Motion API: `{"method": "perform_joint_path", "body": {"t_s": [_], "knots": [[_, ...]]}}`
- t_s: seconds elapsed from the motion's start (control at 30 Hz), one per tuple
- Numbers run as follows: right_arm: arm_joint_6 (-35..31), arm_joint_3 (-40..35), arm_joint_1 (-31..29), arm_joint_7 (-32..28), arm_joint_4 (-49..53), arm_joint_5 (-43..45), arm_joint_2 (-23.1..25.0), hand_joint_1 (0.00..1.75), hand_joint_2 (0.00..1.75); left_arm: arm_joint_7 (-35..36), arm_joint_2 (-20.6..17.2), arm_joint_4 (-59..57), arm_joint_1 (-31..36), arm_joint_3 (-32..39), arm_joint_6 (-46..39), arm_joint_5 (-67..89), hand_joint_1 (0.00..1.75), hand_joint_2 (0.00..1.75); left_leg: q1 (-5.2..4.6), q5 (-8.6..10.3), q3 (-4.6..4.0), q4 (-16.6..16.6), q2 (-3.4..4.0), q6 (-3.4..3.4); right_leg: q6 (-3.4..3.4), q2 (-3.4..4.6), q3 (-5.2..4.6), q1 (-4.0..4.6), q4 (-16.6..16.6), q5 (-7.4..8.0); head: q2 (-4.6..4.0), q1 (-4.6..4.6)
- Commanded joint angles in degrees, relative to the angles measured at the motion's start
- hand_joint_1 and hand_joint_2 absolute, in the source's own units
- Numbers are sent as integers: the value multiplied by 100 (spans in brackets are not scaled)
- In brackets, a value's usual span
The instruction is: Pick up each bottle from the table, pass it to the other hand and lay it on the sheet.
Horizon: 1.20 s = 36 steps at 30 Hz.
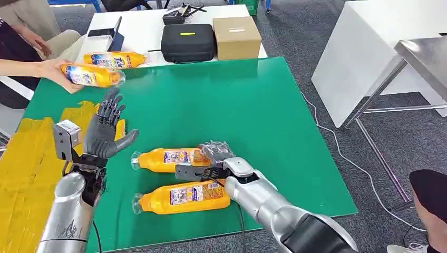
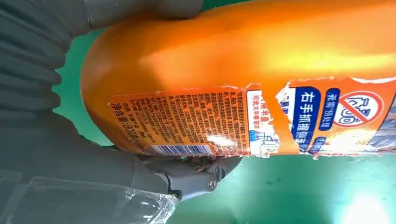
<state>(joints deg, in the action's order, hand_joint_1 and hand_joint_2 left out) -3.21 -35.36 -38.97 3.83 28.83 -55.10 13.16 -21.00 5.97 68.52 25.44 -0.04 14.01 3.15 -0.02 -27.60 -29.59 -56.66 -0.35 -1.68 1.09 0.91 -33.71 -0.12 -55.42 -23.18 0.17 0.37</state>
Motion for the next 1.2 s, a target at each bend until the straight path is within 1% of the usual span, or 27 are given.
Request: {"method": "perform_joint_path", "body": {"t_s": [0.03, 0.13, 0.27, 0.33, 0.37, 0.43, 0.5, 0.57, 0.6, 0.63, 0.7, 0.77, 0.8, 0.87, 0.93, 1.03, 1.13, 1.2], "knots": [[-443, 126, -40, -49, -285, 63, -106, 175, 175, -29, -29, -296, 104, -61, 17, -51, 0, 175, 2, -1, 16, 10, -9, 9, -1, -17, 19, 2, 9, -4, 0, 0], [-1104, 621, 114, -276, 176, 362, -140, 175, 175, -30, -26, -277, 165, -56, -2, -51, 0, 175, 2, 0, 10, 6, -13, 8, -1, -20, 15, 3, 7, -4, 0, 0], [-1577, 1133, 315, -658, 776, 716, -205, 175, 175, -20, -34, -255, 169, -49, -57, -54, 0, 175, 0, -2, 4, 2, -17, 9, 0, -21, 9, 1, 1, -7, 0, 0], [-1809, 1415, 435, -972, 1024, 1000, -187, 175, 175, -20, -21, -248, 167, 7, -76, -125, 0, 175, 1, -4, 3, 2, -10, 9, 0, -15, 8, 1, 1, -7, 2, 0], [-1857, 1460, 463, -1029, 1079, 1064, -186, 175, 175, -14, -12, -241, 166, 42, -51, -196, 0, 175, 1, -7, 12, 4, -10, 11, 0, -19, 17, 1, 3, -10, 0, 0], [-1926, 1566, 514, -1153, 1157, 1198, -163, 175, 175, 28, 5, -223, 164, 143, 155, -521, 0, 175, 1, -2, 3, 4, -15, 9, 0, -22, 10, 0, 3, -7, 0, 0], [-1999, 1704, 566, -1270, 1201, 1360, -138, 175, 175, 120, 27, -172, 203, 229, 193, -717, 0, 175, 2, -8, 22, 9, -13, 16, -2, -25, 28, 3, 6, -13, 0, 0], [-2036, 1716, 584, -1301, 1182, 1372, -138, 175, 175, 189, 38, -163, 241, 243, 193, -768, 0, 175, 3, -7, 16, 5, -10, 15, -2, -21, 22, 3, 5, -10, 0, 0], [-2125, 1813, 623, -1426, 1208, 1485, -87, 175, 175, 301, 65, -194, 295, 299, 196, -922, 0, 175, 2, -3, -2, 0, -9, 9, -1, -15, 5, 2, 2, -5, 0, 0], [-2173, 1829, 652, -1472, 1230, 1495, -70, 175, 175, 341, 72, -224, 344, 327, 180, -977, 0, 175, 3, -5, 6, 2, -10, 13, -1, -20, 13, 3, 2, -7, 0, 0], [-2306, 1958, 714, -1690, 1331, 1671, 6, 175, 175, 635, 230, -416, 487, 700, 254, -1774, 0, 175, 4, -2, -2, -1, -13, 11, -2, -20, 6, 4, 1, -5, 0, 0], [-2426, 2060, 733, -1887, 1376, 1838, 56, 175, 175, 801, 169, -710, 656, 773, 138, -2116, 0, 175, 3, -5, 4, -1, -13, 14, -3, -23, 11, 3, -1, -9, 0, 0], [-2422, 2064, 729, -1906, 1364, 1857, 57, 175, 175, 797, 132, -803, 705, 748, 118, -2143, 0, 175, 3, -3, -4, -2, -9, 11, -2, -15, 2, 3, -1, -5, 0, 0], [-2570, 2151, 749, -2135, 1404, 2048, 95, 175, 175, 857, 94, -1194, 867, 687, 62, -2351, 0, 175, 2, -1, -2, 1, -7, 10, -2, -13, 2, 2, 0, -4, 2, 0], [-2628, 2174, 756, -2249, 1401, 2160, 112, 175, 175, 833, 129, -1475, 971, 565, 22, -2385, 0, 175, 2, 0, 1, 3, -17, 10, -2, -23, 8, 2, 2, -5, 0, -2], [-2634, 2168, 751, -2261, 1387, 2179, 110, 175, 175, 789, 130, -1530, 988, 526, 12, -2397, 0, 175, 1, -1, 0, 1, -21, 8, 0, -23, 7, 2, 2, -6, 0, 0], [-2634, 2168, 751, -2261, 1387, 2179, 110, 175, 175, 789, 130, -1530, 988, 526, 12, -2397, 0, 175, 1, -5, 10, 4, -8, 11, 0, -17, 15, 2, 3, -8, 0, 0], [-2695, 2175, 781, -2400, 1422, 2313, 141, 175, 175, 822, 183, -1606, 1008, 343, -46, -2390, 0, 175, 1, -1, -1, 2, -10, 6, 0, -16, 5, 1, 2, -5, 0, 0]]}}
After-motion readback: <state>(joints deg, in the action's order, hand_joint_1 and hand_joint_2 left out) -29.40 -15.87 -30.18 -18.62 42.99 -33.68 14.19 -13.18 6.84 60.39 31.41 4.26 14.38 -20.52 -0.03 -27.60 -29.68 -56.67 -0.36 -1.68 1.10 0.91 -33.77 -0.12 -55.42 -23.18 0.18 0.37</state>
